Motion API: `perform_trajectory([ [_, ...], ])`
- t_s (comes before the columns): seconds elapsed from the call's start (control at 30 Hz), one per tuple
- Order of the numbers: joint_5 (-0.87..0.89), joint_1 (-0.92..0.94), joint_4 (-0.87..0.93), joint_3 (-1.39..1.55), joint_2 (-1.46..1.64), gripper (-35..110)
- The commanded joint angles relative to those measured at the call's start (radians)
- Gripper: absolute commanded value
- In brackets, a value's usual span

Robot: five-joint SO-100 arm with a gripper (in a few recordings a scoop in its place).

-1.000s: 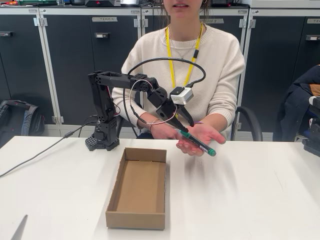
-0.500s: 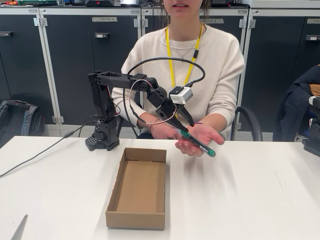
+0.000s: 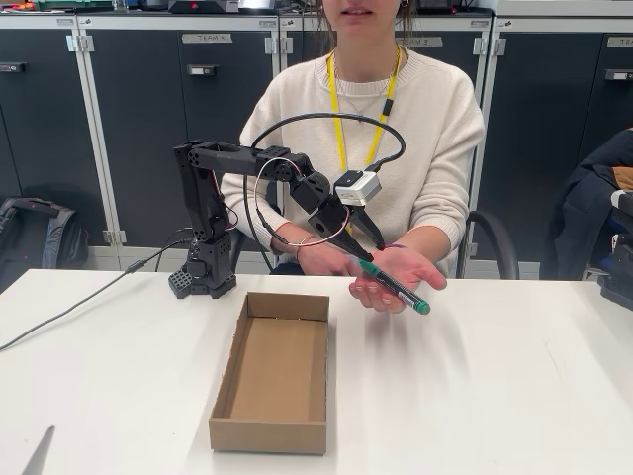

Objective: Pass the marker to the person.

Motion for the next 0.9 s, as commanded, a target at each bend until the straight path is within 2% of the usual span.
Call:
perform_trajectory([
  [0.0,-0.009,0.009,-0.020,-0.008,0.067,14],
  [0.87,-0.018,0.021,-0.060,0.025,0.071,14],
])
